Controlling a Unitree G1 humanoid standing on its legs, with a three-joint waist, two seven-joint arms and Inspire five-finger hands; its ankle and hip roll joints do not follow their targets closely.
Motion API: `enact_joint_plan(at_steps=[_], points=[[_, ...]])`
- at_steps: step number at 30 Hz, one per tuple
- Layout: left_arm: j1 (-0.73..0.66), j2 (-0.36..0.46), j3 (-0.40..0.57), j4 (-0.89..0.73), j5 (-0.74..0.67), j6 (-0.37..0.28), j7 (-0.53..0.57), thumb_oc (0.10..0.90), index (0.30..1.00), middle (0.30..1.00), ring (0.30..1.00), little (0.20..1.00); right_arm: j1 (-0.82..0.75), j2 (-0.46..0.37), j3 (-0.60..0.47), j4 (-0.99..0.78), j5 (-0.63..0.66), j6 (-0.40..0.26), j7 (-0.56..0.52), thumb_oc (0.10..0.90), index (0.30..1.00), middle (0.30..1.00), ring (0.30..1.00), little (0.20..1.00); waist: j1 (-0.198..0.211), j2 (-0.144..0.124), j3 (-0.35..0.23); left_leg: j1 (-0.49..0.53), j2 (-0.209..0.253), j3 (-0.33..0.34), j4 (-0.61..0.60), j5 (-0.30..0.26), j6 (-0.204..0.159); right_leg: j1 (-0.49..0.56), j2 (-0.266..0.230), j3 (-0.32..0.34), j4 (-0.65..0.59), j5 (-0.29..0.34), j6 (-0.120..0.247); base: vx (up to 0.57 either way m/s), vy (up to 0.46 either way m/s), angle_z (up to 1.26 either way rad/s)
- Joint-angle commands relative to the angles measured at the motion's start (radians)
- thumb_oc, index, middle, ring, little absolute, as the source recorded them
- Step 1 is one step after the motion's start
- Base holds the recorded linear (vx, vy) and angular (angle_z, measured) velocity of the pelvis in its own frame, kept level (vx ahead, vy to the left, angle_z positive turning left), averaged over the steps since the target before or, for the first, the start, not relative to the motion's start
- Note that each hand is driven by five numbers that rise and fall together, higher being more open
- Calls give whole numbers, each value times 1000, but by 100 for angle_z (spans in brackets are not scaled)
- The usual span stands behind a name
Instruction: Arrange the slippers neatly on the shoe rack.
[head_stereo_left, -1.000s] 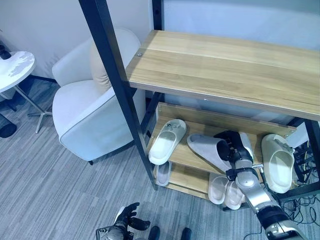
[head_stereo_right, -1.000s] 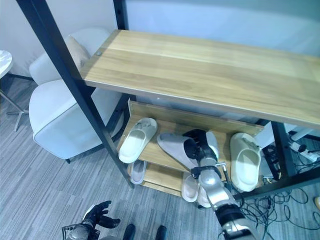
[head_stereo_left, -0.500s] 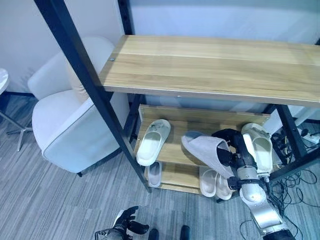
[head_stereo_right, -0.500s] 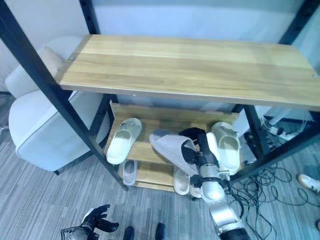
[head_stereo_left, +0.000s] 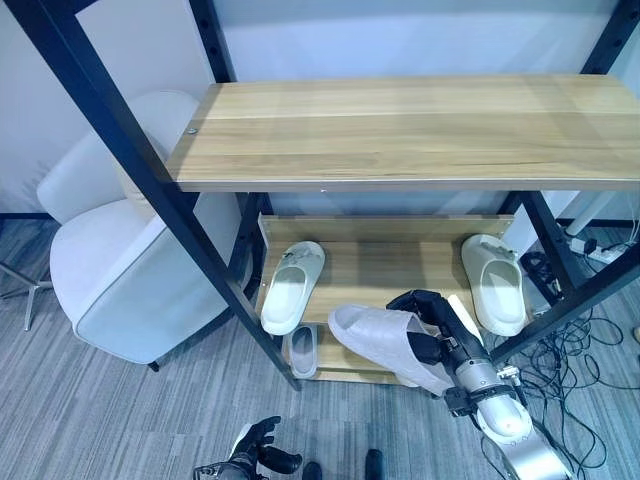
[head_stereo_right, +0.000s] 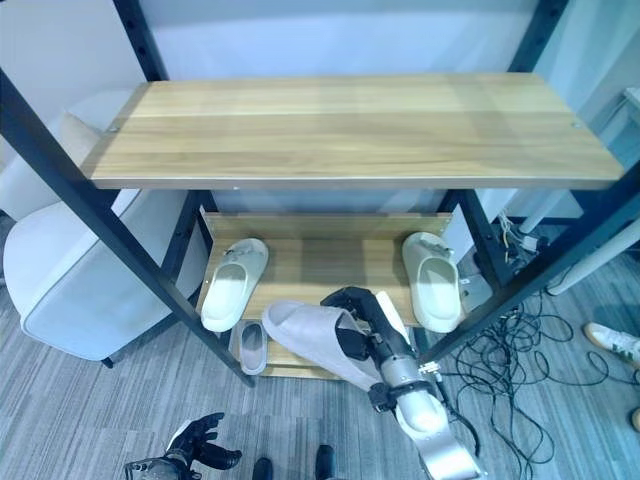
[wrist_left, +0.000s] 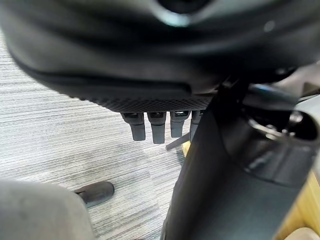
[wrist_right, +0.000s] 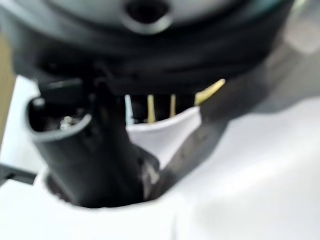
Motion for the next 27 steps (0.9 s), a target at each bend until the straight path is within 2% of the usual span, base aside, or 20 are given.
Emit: enact_joint_plan(at_steps=[1, 2, 3, 4, 5, 6, 9, 10, 13, 14, 16, 17, 20, 21, 22, 25, 27], points=[[-8, 16, -50, 58, 21, -31, 12, 800, 900, 900, 900, 900, -111, -32, 0, -155, -16, -133, -6, 400, 300, 300, 300, 300, 13, -17, 38, -48, -6, 59, 54, -64, -3, -92, -53, 15, 138, -76, 109, -348, -23, -9], [-31, 21, -57, 49, 13, -34, 16, 800, 900, 900, 900, 900, -138, -42, 18, -138, -13, -134, -4, 400, 300, 300, 300, 300, 11, -20, 74, -99, -9, 66, 108, -73, -1, -136, -60, 18, 179, -80, 104, -418, -21, -10], [-73, 33, -72, 23, -18, -39, 28, 800, 900, 900, 900, 900, -187, -50, 54, -103, 3, -134, -6, 400, 300, 300, 300, 300, 10, -23, 136, -228, -27, 81, 248, -91, 0, -239, -68, 21, 279, -85, 89, -483, -36, -10], [-86, 37, -75, 16, -28, -39, 32, 800, 900, 900, 900, 900, -199, -55, 58, -93, 6, -135, -8, 400, 300, 300, 300, 300, 10, -26, 147, -285, -30, 85, 304, -98, 2, -285, -71, 18, 321, -89, 81, -339, -23, -9], [-87, 37, -74, 16, -29, -38, 32, 800, 900, 900, 900, 900, -202, -55, 59, -91, 6, -136, -8, 400, 300, 300, 300, 300, 9, -27, 137, -304, -31, 85, 319, -104, 3, -302, -72, 18, 330, -93, 81, -201, -46, 7], [-100, 47, -88, -2, -48, -41, 36, 800, 900, 900, 900, 900, -226, -60, 77, -60, 20, -135, -9, 400, 300, 300, 300, 300, 9, -25, 143, -408, -39, 85, 420, -121, 13, -388, -76, 11, 418, -116, 65, -176, -46, 20], [-109, 53, -98, -12, -58, -41, 39, 800, 900, 900, 900, 900, -247, -63, 96, -34, 29, -133, -12, 400, 300, 300, 300, 300, 10, -22, 144, -493, -38, 85, 504, -135, 23, -459, -81, 6, 493, -135, 52, -130, -33, 29], [-122, 59, -109, -24, -70, -41, 43, 800, 900, 900, 900, 900, -273, -63, 112, -13, 30, -134, -25, 400, 300, 300, 300, 300, 14, -19, 145, -587, -35, 84, 608, -161, 30, -540, -87, 3, 585, -177, 35, -121, -27, 13], [-127, 60, -109, -39, -86, -41, 48, 800, 900, 900, 900, 900, -285, -65, 123, 9, 13, -132, -42, 400, 300, 300, 300, 300, 18, -21, 141, -648, -35, 77, 664, -170, 33, -593, -95, -8, 653, -205, 23, -53, -54, 12], [-138, 64, -114, -63, -111, -39, 58, 800, 900, 900, 900, 900, -316, -69, 133, 37, -33, -123, -82, 400, 300, 300, 300, 300, 26, -24, 147, -724, -33, 61, 762, -225, 32, -666, -99, -5, 763, -281, 14, 15, -75, 15], [-151, 68, -118, -84, -127, -40, 67, 800, 900, 900, 900, 900, -339, -76, 132, 45, -60, -119, -111, 400, 300, 300, 300, 300, 28, -28, 150, -795, -35, 52, 822, -240, 34, -731, -103, -4, 826, -308, 2, -23, -66, 7], [-152, 68, -118, -85, -127, -40, 67, 800, 900, 900, 900, 900, -339, -76, 132, 46, -61, -119, -112, 400, 300, 300, 300, 300, 28, -29, 148, -799, -35, 52, 825, -241, 34, -736, -103, -4, 829, -310, 2, -49, -63, 15], [-171, 85, -144, -149, -142, -39, 83, 800, 900, 900, 900, 900, -392, -79, 93, 90, -99, -97, -193, 400, 300, 300, 300, 300, 25, -29, 157, -971, -37, 43, 951, -267, 37, -906, -120, 2, 964, -347, -14, -44, -52, 19], [-171, 85, -144, -149, -142, -39, 83, 800, 900, 900, 900, 900, -393, -78, 94, 91, -99, -97, -194, 400, 300, 300, 300, 300, 25, -30, 152, -980, -37, 43, 956, -268, 37, -915, -120, 3, 969, -349, -14, -44, -30, 24], [-184, 96, -154, -188, -142, -42, 89, 800, 900, 900, 900, 900, -412, -81, 62, 105, -109, -90, -231, 400, 300, 300, 300, 300, 22, -22, 158, -1046, -38, 44, 1004, -279, 40, -981, -123, 19, 1013, -364, -24, -17, -15, 14], [-197, 113, -170, -250, -151, -47, 94, 800, 900, 900, 900, 900, -442, -81, 23, 125, -110, -84, -270, 400, 300, 300, 300, 300, 23, -14, 158, -1163, -41, 51, 1088, -300, 41, -1090, -131, 36, 1097, -395, -38, -4, -18, 1], [-198, 123, -171, -277, -153, -48, 97, 800, 900, 900, 900, 900, -450, -77, 11, 132, -108, -83, -281, 400, 300, 300, 300, 300, 21, -11, 159, -1205, -41, 50, 1127, -311, 42, -1131, -129, 44, 1138, -402, -42, 3, -9, 3]])
